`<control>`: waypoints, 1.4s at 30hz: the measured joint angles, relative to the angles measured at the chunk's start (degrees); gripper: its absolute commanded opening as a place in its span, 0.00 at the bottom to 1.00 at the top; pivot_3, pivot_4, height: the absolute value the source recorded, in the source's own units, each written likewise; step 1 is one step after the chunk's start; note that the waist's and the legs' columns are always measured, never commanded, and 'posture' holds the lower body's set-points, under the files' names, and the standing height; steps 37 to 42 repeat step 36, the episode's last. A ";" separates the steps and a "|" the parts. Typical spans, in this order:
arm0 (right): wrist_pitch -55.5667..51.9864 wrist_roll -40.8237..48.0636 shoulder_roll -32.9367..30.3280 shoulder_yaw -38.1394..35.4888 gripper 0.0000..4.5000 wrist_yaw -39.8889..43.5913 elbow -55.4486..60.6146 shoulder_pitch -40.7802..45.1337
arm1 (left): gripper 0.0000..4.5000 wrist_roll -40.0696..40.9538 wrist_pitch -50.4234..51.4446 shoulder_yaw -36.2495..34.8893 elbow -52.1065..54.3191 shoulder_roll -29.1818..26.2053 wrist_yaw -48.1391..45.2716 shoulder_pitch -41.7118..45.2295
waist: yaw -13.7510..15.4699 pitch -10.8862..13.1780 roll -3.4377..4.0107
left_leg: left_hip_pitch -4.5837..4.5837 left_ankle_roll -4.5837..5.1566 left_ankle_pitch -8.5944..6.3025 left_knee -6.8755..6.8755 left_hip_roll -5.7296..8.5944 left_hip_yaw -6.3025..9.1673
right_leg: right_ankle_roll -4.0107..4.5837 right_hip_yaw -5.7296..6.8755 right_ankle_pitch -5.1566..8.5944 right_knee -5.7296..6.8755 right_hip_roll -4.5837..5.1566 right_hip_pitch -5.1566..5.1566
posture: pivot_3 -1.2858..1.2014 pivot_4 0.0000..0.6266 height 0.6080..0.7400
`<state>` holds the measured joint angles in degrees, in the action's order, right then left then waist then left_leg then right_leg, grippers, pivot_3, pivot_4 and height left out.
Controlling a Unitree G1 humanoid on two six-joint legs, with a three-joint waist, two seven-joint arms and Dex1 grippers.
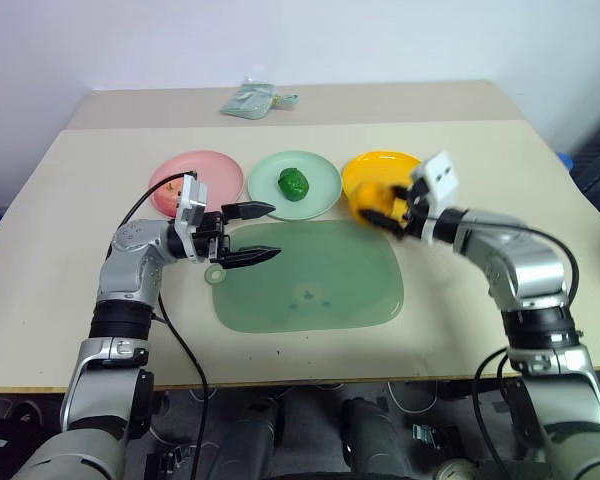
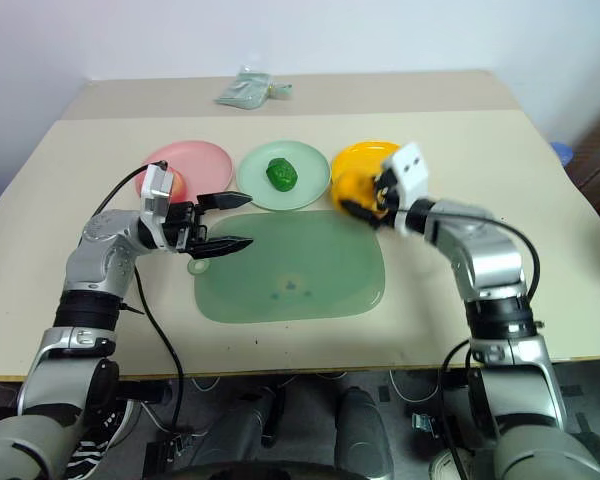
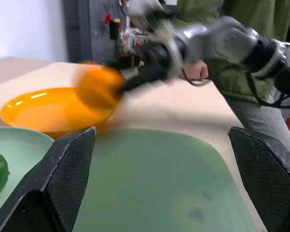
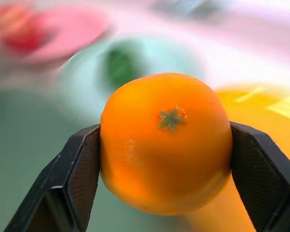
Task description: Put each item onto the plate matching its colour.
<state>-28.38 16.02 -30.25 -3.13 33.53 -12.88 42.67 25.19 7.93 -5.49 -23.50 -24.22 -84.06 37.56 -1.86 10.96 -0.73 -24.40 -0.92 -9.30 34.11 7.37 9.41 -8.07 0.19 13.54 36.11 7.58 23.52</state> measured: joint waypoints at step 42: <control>7.35 16.94 -5.87 -3.61 0.99 20.83 31.16 -28.38 | 1.00 -2.20 -13.48 -0.34 -10.64 -3.60 1.76 0.37 | -0.34 -0.01 0.05 | 0.02 -0.03 0.00 -0.03 -0.09 -0.07 | 0.04 -0.07 0.00 -0.03 -0.02 0.02 | 0.52 0.24 1.00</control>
